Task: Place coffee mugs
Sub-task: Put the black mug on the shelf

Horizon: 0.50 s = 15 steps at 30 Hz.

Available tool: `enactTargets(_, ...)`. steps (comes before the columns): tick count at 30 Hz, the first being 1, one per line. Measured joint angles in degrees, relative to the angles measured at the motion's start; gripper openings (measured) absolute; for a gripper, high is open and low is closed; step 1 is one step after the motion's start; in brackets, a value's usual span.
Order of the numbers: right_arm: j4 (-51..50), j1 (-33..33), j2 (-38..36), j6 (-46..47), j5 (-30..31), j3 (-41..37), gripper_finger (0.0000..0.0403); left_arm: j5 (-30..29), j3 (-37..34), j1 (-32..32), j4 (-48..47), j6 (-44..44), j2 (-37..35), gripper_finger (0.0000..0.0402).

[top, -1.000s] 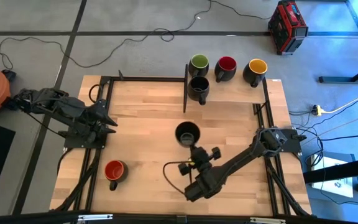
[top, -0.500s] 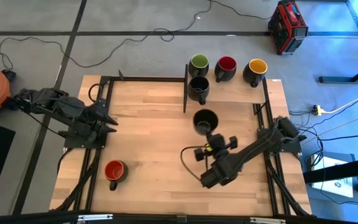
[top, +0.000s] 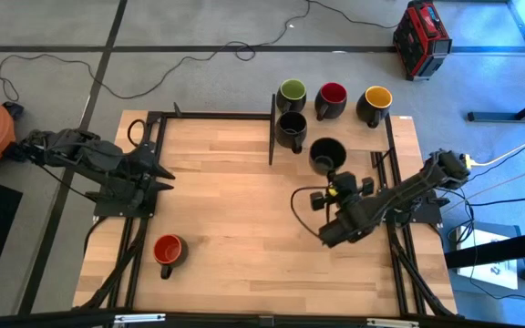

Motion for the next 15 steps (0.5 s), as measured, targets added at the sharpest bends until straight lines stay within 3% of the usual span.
enactTargets(15,12.7,-12.3,-6.2,-19.0,2.4,-6.8,0.0048,-2.9,0.0,0.0,2.4,-0.1,0.0,0.0130)
